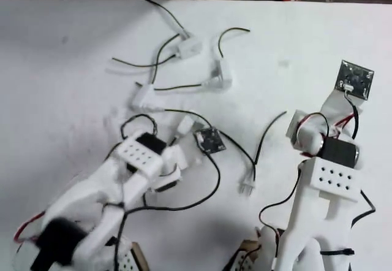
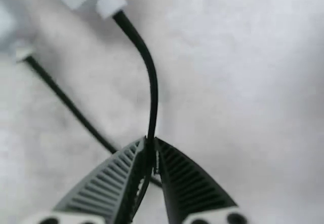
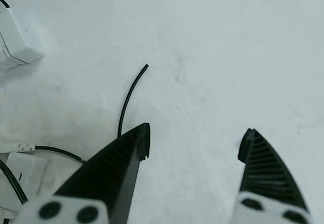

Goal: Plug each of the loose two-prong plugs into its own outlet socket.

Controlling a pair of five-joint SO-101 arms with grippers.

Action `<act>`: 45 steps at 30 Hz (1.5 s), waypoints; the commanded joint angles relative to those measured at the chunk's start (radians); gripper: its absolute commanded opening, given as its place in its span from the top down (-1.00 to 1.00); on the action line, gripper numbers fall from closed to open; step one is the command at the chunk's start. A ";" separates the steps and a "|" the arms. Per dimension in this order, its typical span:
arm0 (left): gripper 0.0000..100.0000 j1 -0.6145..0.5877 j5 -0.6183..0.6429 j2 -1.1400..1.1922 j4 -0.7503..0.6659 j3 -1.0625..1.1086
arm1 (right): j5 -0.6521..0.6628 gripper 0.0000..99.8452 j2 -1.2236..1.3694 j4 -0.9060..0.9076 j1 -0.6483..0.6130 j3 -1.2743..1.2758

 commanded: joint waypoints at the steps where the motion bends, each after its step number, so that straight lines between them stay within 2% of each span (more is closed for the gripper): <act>1: 0.96 0.008 0.072 -0.329 0.103 -0.038 | 0.002 0.45 -0.001 -0.010 0.012 -0.066; 8: 0.96 0.090 0.152 -0.783 0.244 -0.038 | 0.000 0.45 -0.001 -0.005 0.012 -0.077; 13: 0.95 0.097 0.198 -0.931 0.284 -0.029 | 0.000 0.45 -0.001 -0.005 0.012 -0.075; 18: 0.95 0.018 0.164 -0.892 0.311 -0.006 | 0.000 0.45 -0.001 -0.004 0.010 -0.075; 23: 0.95 -0.013 0.094 -0.825 0.295 0.121 | 0.000 0.45 -0.001 -0.004 0.010 -0.074; 34: 0.95 -0.093 0.086 -0.696 0.281 0.129 | 0.000 0.45 0.002 -0.002 0.010 -0.072; 41: 0.93 -0.274 0.086 -0.572 0.247 0.054 | 0.000 0.45 0.005 -0.002 0.010 -0.072; 45: 0.76 -0.348 0.087 -0.527 0.245 0.021 | 0.000 0.45 0.007 -0.002 0.010 -0.072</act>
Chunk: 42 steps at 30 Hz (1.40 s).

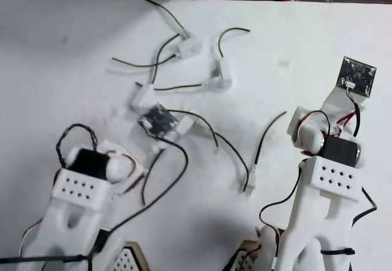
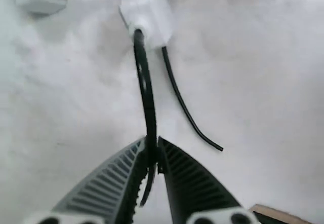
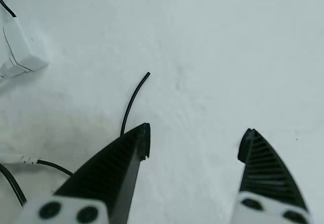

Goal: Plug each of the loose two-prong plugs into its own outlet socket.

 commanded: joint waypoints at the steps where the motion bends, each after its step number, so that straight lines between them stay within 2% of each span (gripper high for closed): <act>1: 0.70 -0.082 -0.002 0.044 -0.026 -0.064 | 0.000 0.45 0.001 -0.002 0.010 -0.043; 5: 0.51 -0.163 0.003 0.048 -0.057 -0.061 | 0.000 0.45 0.001 -0.002 -0.004 -0.043; 8: 0.45 -0.223 -0.006 0.045 -0.083 -0.068 | 0.000 0.45 -0.005 0.005 -0.048 -0.017; 19: 0.43 -0.234 -0.055 0.065 -0.245 -0.072 | 0.000 0.45 -0.007 0.008 -0.093 -0.002; 23: 0.43 -0.223 -0.064 0.225 -0.244 -0.173 | 0.002 0.45 -0.004 0.008 -0.093 -0.002; 32: 0.43 -0.214 -0.216 0.714 -0.244 -0.445 | 0.002 0.45 -0.001 0.008 -0.093 -0.002; 40: 0.43 -0.143 -0.221 0.848 -0.252 -0.499 | 0.002 0.45 0.001 0.008 -0.093 -0.002; 42: 0.48 -0.122 -0.221 0.865 -0.252 -0.499 | 0.002 0.45 -0.001 0.008 -0.093 -0.002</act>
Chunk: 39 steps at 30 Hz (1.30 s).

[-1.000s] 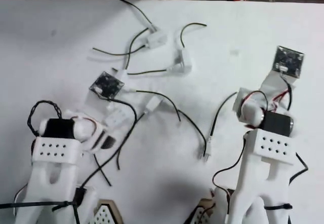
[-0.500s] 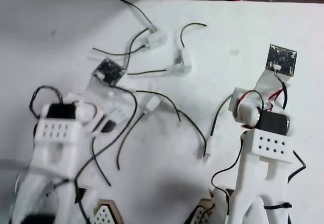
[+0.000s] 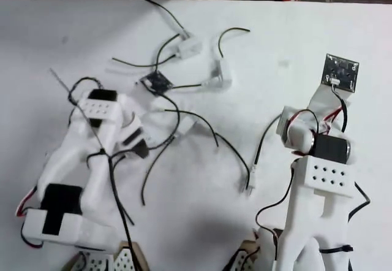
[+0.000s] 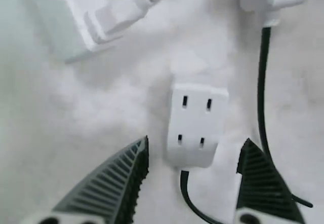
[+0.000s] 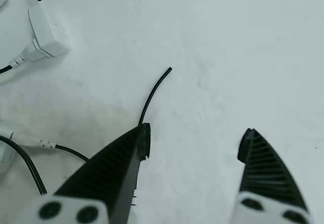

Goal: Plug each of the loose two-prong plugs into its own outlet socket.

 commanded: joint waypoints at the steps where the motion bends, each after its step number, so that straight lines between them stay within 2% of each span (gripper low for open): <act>1: 0.52 0.058 -0.006 0.027 -0.017 -0.041 | 0.002 0.45 -0.002 0.002 -0.007 -0.005; 8: 0.68 0.070 -0.006 0.133 -0.061 -0.043 | 0.002 0.45 -0.005 0.002 -0.007 -0.003; 13: 0.84 0.081 -0.005 0.091 -0.034 -0.052 | 0.002 0.45 -0.005 0.002 -0.007 -0.003; 16: 0.96 0.127 -0.005 -0.010 0.017 -0.043 | 0.002 0.45 -0.005 0.002 -0.005 -0.003; 21: 0.95 0.262 0.037 -0.191 0.124 -0.041 | 0.002 0.45 -0.005 0.002 -0.005 -0.003; 24: 0.95 0.337 0.101 -0.225 0.114 -0.035 | 0.002 0.45 -0.005 0.002 -0.001 -0.003; 28: 0.95 0.409 0.115 -0.208 -0.002 0.048 | 0.002 0.45 -0.005 0.004 -0.001 -0.003; 32: 0.92 0.417 0.115 -0.117 -0.121 0.107 | 0.002 0.45 -0.005 0.004 -0.002 -0.003; 34: 0.79 0.406 0.115 -0.064 -0.140 0.104 | 0.002 0.45 -0.005 0.004 -0.005 -0.003; 37: 0.47 0.392 0.157 -0.025 -0.118 0.080 | 0.002 0.45 -0.005 0.004 -0.005 -0.003; 39: 0.42 0.371 0.219 -0.033 -0.089 0.044 | 0.002 0.45 -0.005 0.004 -0.005 -0.003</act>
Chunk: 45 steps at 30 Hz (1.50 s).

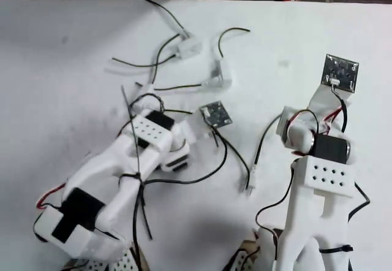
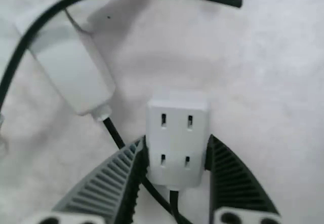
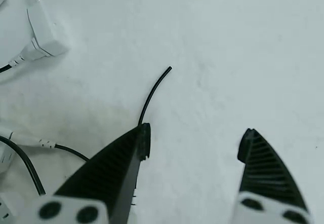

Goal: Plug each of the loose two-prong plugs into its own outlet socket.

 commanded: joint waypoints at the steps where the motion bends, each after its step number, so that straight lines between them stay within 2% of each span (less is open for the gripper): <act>1: 0.42 -0.041 0.098 -0.019 0.048 -0.080 | 0.002 0.45 -0.005 0.004 -0.005 -0.006; 9: 0.47 -0.079 0.095 -0.346 0.238 -0.112 | -0.002 0.45 -0.005 0.004 -0.005 -0.006; 14: 0.47 -0.257 0.098 -0.572 0.238 -0.018 | -0.008 0.45 -0.004 0.045 -0.015 -0.015; 17: 0.47 -0.374 0.092 -0.661 0.236 0.075 | -0.009 0.45 0.008 0.117 -0.077 -0.043; 23: 0.47 -0.602 0.084 -0.745 0.103 0.301 | -0.081 0.45 0.114 0.205 -0.206 -0.124; 27: 0.47 -0.714 -0.023 -0.754 -0.043 0.460 | -0.087 0.45 0.236 0.229 -0.268 -0.135; 30: 0.47 -0.743 -0.046 -0.753 -0.135 0.555 | -0.087 0.46 0.308 0.243 -0.314 -0.133; 35: 0.48 -0.748 -0.046 -0.757 -0.218 0.635 | -0.086 0.64 0.404 0.249 -0.378 -0.133; 45: 0.48 -0.748 -0.043 -0.757 -0.218 0.640 | -0.080 0.62 0.659 0.102 -0.305 -0.133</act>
